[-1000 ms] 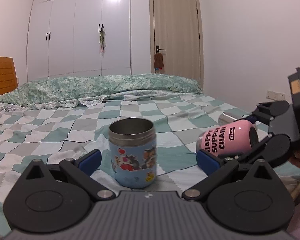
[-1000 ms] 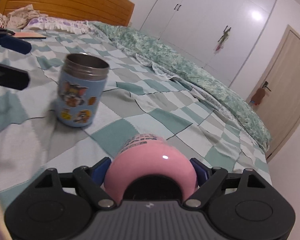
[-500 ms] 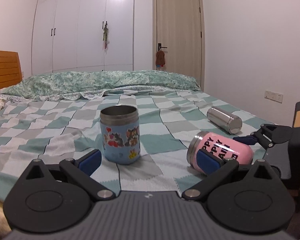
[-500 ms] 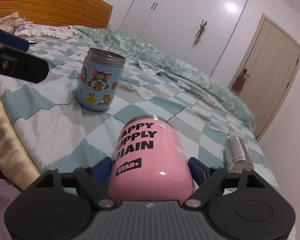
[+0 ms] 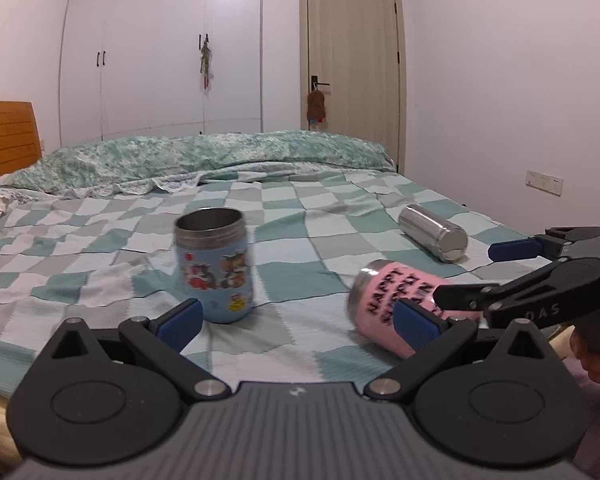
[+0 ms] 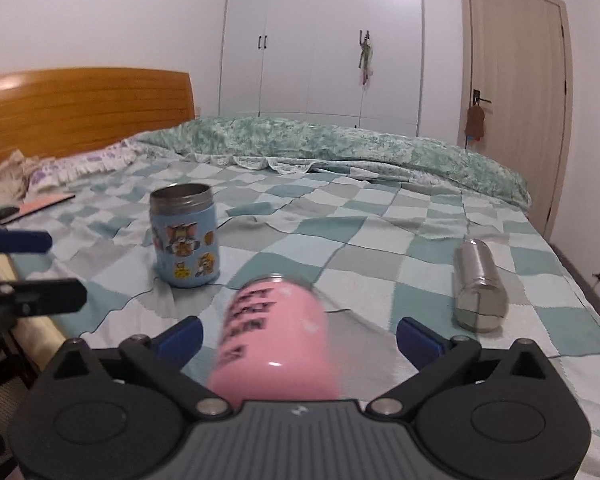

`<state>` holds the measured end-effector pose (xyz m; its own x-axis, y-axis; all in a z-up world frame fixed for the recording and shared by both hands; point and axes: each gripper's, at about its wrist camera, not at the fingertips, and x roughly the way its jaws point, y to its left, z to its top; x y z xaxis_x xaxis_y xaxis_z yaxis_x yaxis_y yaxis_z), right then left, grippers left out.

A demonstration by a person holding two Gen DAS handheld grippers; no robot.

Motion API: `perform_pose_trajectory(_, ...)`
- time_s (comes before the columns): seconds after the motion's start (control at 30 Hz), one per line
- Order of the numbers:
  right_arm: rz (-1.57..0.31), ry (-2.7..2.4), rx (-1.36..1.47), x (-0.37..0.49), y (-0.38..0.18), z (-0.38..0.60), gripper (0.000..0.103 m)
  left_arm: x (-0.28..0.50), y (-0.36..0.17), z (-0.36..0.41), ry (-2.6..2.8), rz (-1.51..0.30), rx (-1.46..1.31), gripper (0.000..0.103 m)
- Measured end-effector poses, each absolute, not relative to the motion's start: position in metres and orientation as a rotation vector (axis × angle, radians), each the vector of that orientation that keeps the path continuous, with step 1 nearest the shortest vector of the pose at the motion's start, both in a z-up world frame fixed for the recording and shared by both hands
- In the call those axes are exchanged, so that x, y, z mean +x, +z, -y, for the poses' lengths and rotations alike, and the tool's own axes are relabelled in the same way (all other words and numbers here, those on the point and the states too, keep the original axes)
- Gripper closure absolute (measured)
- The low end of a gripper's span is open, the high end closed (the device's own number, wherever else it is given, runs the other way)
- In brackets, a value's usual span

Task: Flip cup upright
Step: 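Carry the pink cup with the right gripper toward the left gripper, then grasp the pink cup with the left gripper while the right gripper releases it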

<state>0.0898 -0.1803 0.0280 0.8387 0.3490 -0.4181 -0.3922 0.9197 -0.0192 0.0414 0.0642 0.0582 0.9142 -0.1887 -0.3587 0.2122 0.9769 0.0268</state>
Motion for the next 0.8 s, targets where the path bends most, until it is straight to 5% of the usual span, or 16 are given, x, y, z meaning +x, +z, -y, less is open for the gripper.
perform_pose_trajectory(0.43, -0.467, 0.393, -0.093, 0.12, 0.021, 0.27, 0.0, 0.09, 0.068, 0.025, -0.206, -0.534, 0.063, 0.0)
perform_pose_trajectory(0.8, -0.465, 0.415, -0.069, 0.151, 0.008, 0.296, 0.0, 0.153, 0.049, 0.051, -0.088, -0.862, -0.078, 0.0)
